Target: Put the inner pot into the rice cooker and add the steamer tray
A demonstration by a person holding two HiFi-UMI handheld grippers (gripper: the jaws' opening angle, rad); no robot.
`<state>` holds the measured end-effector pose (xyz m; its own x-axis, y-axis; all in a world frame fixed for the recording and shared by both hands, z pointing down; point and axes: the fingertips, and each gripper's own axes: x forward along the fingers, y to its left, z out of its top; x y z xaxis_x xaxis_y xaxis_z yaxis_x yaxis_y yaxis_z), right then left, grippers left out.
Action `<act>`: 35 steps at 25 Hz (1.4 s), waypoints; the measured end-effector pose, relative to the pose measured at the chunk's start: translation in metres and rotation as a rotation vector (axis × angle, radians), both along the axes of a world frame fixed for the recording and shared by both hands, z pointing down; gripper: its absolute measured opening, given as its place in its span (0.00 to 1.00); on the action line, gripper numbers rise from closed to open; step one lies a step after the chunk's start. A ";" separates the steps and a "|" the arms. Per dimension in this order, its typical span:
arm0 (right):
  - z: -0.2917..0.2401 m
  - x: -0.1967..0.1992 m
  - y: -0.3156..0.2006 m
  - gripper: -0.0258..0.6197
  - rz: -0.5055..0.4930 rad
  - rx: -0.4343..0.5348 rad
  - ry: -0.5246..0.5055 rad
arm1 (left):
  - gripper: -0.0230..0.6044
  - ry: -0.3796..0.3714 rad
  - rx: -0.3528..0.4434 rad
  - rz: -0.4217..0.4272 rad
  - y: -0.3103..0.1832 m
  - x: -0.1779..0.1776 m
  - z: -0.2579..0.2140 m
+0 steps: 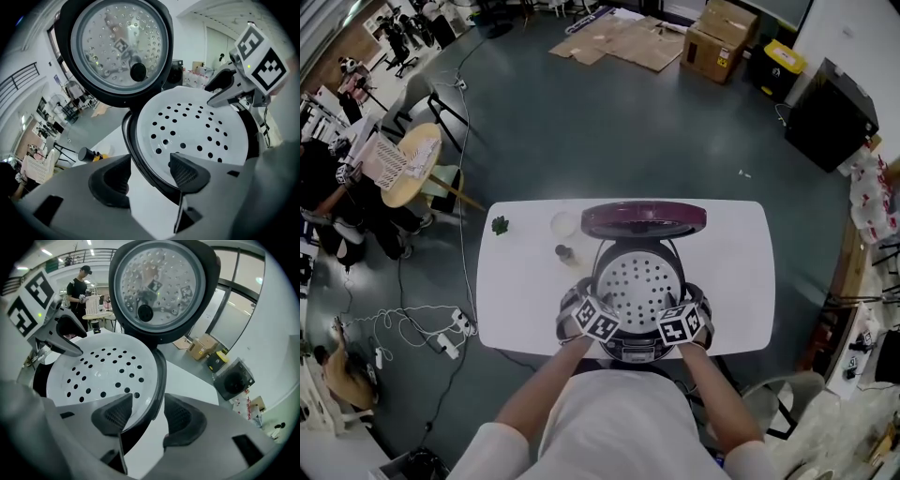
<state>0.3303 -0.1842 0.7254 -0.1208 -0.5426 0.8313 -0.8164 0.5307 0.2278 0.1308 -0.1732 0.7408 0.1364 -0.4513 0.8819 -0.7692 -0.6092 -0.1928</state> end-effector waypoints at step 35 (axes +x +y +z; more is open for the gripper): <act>-0.076 -0.021 0.011 0.30 0.030 0.101 -0.329 | 0.48 0.379 0.179 -0.087 0.015 -0.012 -0.088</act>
